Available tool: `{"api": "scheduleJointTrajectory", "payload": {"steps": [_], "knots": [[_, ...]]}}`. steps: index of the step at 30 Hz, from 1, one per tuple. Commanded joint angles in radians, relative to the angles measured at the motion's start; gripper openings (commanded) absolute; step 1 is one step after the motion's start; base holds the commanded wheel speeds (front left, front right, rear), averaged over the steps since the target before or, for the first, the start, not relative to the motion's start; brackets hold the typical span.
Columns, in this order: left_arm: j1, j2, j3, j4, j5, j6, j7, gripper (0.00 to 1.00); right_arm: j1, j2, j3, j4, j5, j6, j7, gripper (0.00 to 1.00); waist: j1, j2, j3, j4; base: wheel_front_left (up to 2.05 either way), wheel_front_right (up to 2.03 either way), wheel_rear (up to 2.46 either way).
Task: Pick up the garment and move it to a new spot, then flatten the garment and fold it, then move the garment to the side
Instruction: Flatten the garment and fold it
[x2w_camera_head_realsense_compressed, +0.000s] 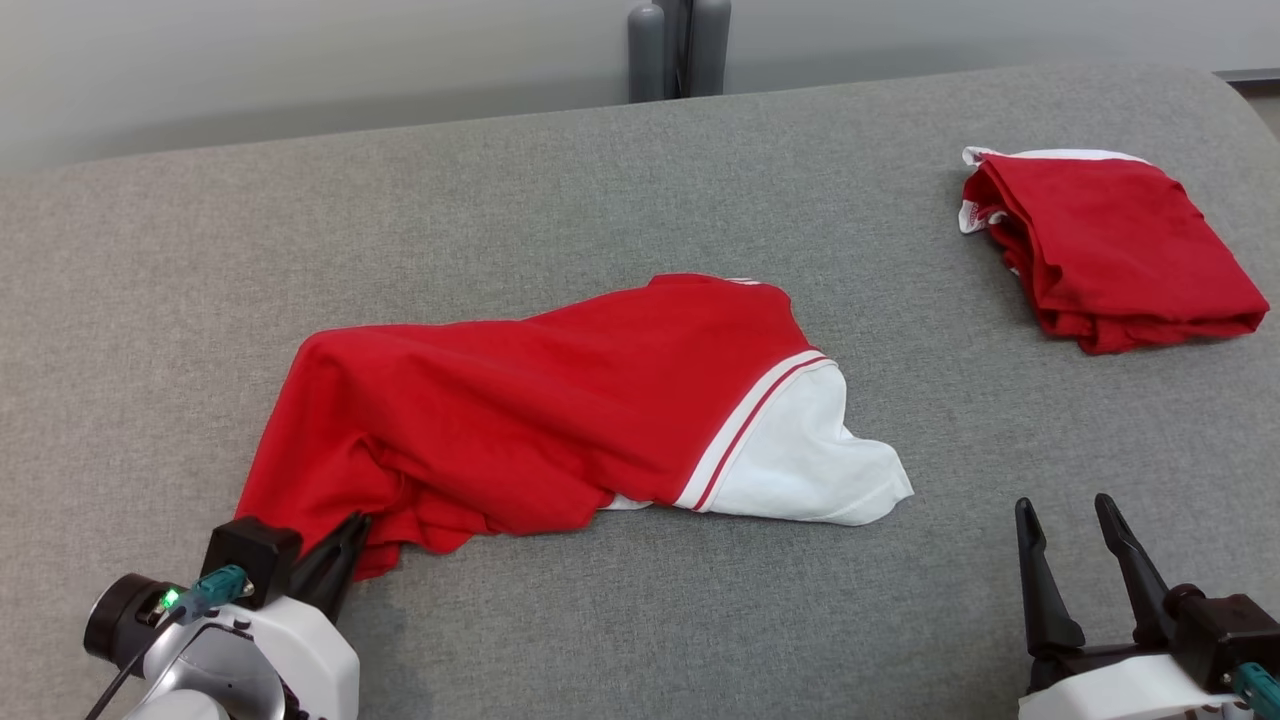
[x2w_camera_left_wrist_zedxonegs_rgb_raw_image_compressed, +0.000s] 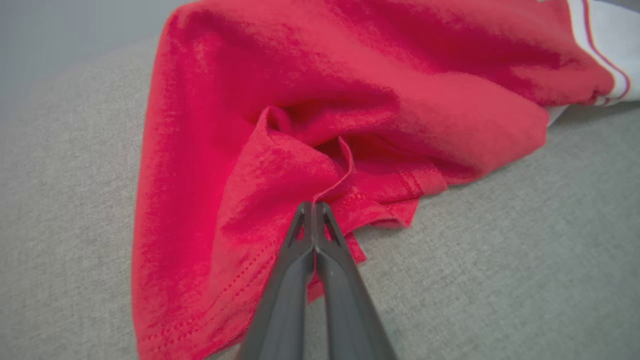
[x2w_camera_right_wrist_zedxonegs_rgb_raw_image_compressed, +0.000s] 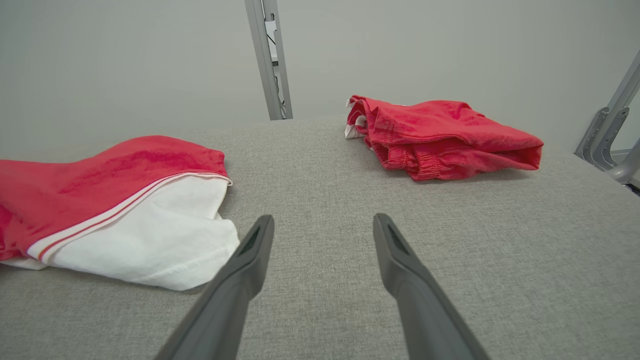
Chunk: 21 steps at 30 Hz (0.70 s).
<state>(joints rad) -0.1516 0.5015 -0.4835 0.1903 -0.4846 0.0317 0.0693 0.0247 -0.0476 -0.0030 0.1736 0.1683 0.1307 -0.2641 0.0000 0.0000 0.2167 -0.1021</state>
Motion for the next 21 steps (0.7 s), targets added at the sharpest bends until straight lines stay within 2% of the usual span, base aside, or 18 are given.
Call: {"api": "scheduleJointTrajectory", "payload": {"steps": [1,5,12,16,18,21], "knots": [[-0.018,0.006,0.009,-0.013,-0.002,0.002,-0.007,0.00,0.003,-0.006,-0.005,0.000,0.003,0.000,0.000,1.00,0.0000,0.0000,-0.006,0.000,0.00,0.00,0.00],[-0.021,0.015,0.033,-0.094,-0.008,0.020,-0.028,0.00,0.013,-0.006,-0.008,0.003,0.004,0.000,0.000,1.00,0.0000,0.0000,-0.025,0.002,0.00,0.00,0.00],[0.052,0.051,0.118,-0.361,-0.041,0.097,-0.041,0.00,0.034,-0.006,-0.010,0.011,0.001,0.000,0.000,1.00,0.0000,0.0000,-0.073,0.001,0.00,0.00,0.00],[0.132,0.062,0.184,-0.506,-0.113,0.125,-0.045,0.00,0.045,-0.006,-0.011,0.012,-0.002,0.000,0.000,1.00,0.0000,0.0000,-0.092,0.000,0.00,0.00,0.00],[0.177,0.048,0.216,-0.561,-0.176,0.132,-0.048,0.00,0.050,-0.006,-0.015,0.011,-0.004,0.000,0.000,1.00,0.0000,0.0000,-0.099,0.001,0.00,0.00,0.00],[0.245,0.060,0.282,-0.556,-0.240,0.149,-0.052,0.00,0.061,-0.005,-0.020,0.008,-0.007,0.000,0.000,1.00,0.0000,0.0000,-0.103,0.003,0.00,0.00,0.00]]}}
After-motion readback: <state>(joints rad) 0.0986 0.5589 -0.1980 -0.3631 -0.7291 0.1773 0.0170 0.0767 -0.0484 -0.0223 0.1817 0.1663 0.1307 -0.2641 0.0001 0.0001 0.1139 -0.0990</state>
